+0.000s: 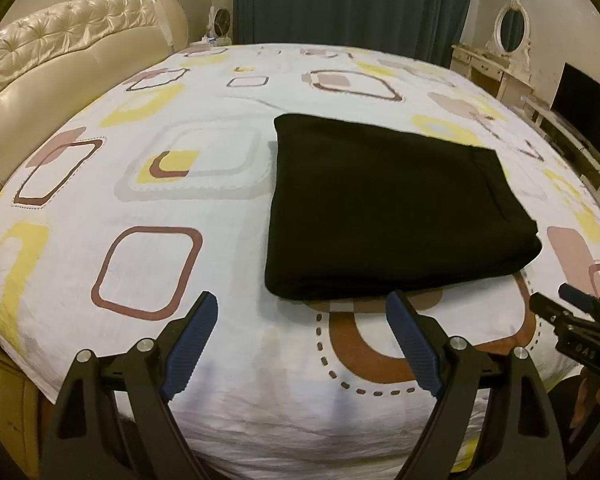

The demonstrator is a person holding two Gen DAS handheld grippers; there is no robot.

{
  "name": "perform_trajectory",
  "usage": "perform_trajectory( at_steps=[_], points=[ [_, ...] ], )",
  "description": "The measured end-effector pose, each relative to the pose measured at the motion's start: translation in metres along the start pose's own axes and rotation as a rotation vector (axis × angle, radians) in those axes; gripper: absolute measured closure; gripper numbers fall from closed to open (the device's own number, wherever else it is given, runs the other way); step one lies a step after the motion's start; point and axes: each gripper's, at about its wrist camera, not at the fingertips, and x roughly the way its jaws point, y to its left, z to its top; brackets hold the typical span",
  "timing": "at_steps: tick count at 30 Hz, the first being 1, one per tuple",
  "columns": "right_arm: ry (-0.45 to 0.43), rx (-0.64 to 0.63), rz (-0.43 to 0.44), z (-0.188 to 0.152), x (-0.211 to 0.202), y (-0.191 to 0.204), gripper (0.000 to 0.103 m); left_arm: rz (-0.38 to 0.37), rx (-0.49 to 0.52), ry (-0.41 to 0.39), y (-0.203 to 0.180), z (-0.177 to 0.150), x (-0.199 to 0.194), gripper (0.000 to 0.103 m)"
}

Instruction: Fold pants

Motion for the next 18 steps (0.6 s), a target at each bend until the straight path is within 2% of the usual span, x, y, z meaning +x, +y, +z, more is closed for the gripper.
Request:
perform_trajectory(
  at_steps=[18],
  points=[
    [0.007, -0.009, 0.007, -0.0008, 0.0019, 0.0007, 0.02, 0.036, 0.023, -0.011, -0.0041, -0.0006, -0.0005, 0.018]
  ],
)
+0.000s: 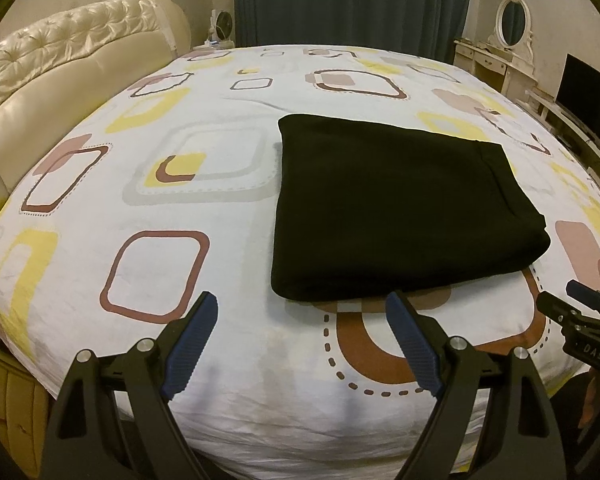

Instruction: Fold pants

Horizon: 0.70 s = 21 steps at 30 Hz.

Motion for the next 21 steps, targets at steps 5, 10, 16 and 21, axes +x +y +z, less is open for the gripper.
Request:
perform_trajectory(
  at_steps=[5, 10, 16, 21],
  points=[
    [0.005, -0.005, 0.004, 0.0012, 0.0023, -0.0022, 0.02, 0.008, 0.002, 0.001, -0.0011, -0.0005, 0.0004, 0.018],
    [0.009, -0.011, 0.008, 0.0003, 0.0022, -0.0025, 0.02, 0.007, -0.004, 0.004, -0.0002, 0.0003, 0.0016, 0.018],
    [0.02, -0.019, 0.013, -0.0004, 0.0041, -0.0021, 0.02, 0.018, -0.009, 0.008, 0.0006, 0.0006, 0.0024, 0.017],
    [0.027, -0.028, 0.024, -0.002, 0.0057, -0.0011, 0.02, 0.001, -0.07, 0.056, 0.0088, 0.0043, 0.0059, 0.014]
  ],
)
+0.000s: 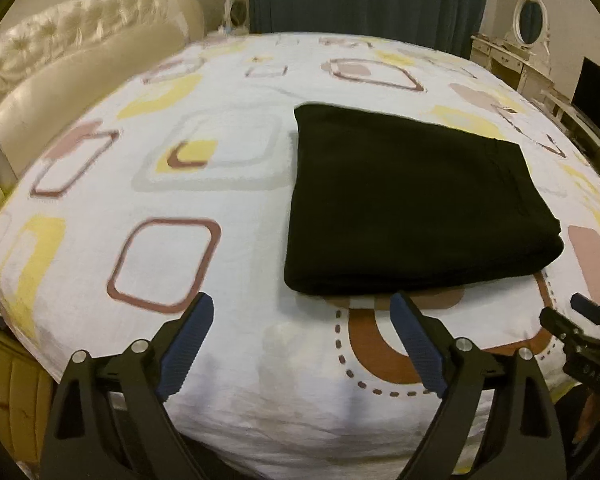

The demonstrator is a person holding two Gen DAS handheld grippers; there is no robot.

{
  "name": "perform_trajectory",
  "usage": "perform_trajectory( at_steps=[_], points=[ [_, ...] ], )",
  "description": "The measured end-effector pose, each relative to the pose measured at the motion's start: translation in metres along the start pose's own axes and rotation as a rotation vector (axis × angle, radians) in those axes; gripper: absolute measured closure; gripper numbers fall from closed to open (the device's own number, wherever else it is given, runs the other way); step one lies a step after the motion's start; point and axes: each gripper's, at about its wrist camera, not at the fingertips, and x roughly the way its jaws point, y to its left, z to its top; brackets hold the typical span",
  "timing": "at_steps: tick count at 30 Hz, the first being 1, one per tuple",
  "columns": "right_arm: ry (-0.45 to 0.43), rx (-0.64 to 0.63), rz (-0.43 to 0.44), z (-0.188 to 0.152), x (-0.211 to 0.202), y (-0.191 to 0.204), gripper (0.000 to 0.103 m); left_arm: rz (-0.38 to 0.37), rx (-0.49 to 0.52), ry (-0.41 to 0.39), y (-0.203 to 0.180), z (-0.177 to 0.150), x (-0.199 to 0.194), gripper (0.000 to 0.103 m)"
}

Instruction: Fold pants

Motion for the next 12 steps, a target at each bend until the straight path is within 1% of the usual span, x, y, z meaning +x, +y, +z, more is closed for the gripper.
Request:
perform_trajectory(
  at_steps=[1, 3, 5, 7, 9, 10, 12],
  points=[
    [-0.001, 0.0, 0.003, 0.0, 0.0, 0.0, 0.02, -0.045, -0.039, 0.003, 0.006, 0.003, -0.001, 0.014],
    [0.001, 0.012, 0.033, 0.001, -0.003, 0.0, 0.02, -0.107, -0.076, 0.024, 0.017, 0.015, 0.0, 0.014],
    [-0.009, 0.004, 0.061, 0.009, -0.011, 0.002, 0.02, -0.129, -0.094, 0.001, 0.031, 0.03, 0.002, 0.014],
    [-0.034, -0.003, 0.098, 0.026, -0.018, 0.001, 0.02, -0.084, -0.09, -0.018, 0.053, 0.054, 0.017, 0.014],
    [-0.085, -0.019, 0.096, 0.058, -0.02, -0.007, 0.015, -0.02, -0.073, -0.016, 0.078, 0.084, 0.047, 0.014],
    [-0.107, -0.028, 0.087, 0.075, -0.017, -0.012, 0.012, 0.026, -0.069, -0.024, 0.089, 0.097, 0.062, 0.014],
    [-0.145, -0.04, 0.054, 0.123, 0.003, -0.029, 0.011, 0.167, -0.036, -0.047, 0.115, 0.129, 0.1, 0.014]
  ],
)
